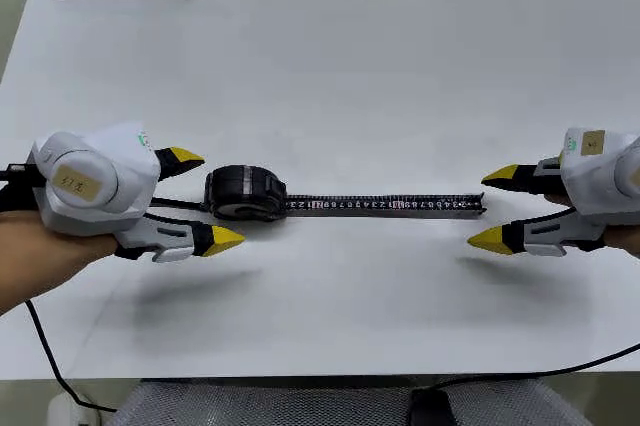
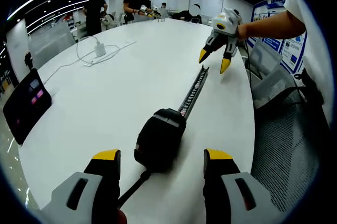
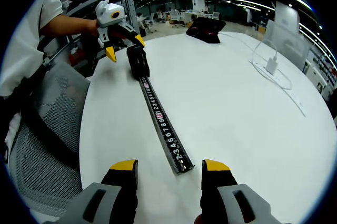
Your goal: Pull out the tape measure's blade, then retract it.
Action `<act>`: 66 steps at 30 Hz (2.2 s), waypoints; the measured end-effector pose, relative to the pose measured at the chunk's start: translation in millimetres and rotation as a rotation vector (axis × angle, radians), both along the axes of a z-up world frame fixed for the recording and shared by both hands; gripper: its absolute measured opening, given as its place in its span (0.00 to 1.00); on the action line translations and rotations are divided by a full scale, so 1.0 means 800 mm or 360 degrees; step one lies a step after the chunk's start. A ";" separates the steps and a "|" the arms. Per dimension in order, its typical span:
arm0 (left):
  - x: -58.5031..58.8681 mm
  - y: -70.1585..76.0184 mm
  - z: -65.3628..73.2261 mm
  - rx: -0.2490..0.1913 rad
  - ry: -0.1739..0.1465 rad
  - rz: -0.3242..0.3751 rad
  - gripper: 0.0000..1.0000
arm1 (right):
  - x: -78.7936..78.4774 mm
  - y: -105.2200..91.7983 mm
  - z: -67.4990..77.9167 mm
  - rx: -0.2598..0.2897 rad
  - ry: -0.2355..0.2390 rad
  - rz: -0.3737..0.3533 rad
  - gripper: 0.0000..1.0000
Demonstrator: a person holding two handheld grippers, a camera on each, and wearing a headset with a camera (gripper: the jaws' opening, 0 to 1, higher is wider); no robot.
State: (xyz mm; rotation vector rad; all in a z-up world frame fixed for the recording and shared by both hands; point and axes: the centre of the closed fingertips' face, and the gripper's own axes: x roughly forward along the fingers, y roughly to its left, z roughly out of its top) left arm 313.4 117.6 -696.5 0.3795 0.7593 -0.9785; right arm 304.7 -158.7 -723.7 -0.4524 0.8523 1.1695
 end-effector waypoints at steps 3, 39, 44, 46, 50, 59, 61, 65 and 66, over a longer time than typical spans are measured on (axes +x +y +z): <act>0.000 0.002 0.001 -0.0001 -0.0001 0.0016 0.61 | 0.001 0.000 0.000 0.0011 -0.0002 -0.0018 0.46; -0.033 0.032 0.043 -0.0219 -0.0148 0.0391 0.75 | -0.015 0.006 0.046 0.0146 -0.0196 -0.0389 0.67; -0.040 0.036 0.046 -0.0247 -0.0160 0.0421 0.75 | -0.021 0.002 0.050 0.0157 -0.0213 -0.0421 0.69; -0.042 0.038 0.047 -0.0252 -0.0163 0.0434 0.75 | -0.024 0.002 0.051 0.0158 -0.0215 -0.0428 0.69; -0.049 0.040 0.047 -0.0254 -0.0160 0.0452 0.76 | -0.032 0.000 0.051 0.0161 -0.0222 -0.0455 0.71; -0.062 0.045 0.045 -0.0276 -0.0155 0.0520 0.79 | -0.045 -0.002 0.053 0.0176 -0.0242 -0.0516 0.75; -0.065 0.043 0.043 -0.0265 -0.0157 0.0514 0.80 | -0.048 -0.002 0.052 0.0174 -0.0244 -0.0518 0.76; -0.070 0.042 0.041 -0.0273 -0.0147 0.0527 0.80 | -0.054 -0.005 0.052 0.0171 -0.0248 -0.0535 0.77; -0.072 0.042 0.039 -0.0273 -0.0143 0.0530 0.81 | -0.055 -0.006 0.052 0.0167 -0.0250 -0.0541 0.78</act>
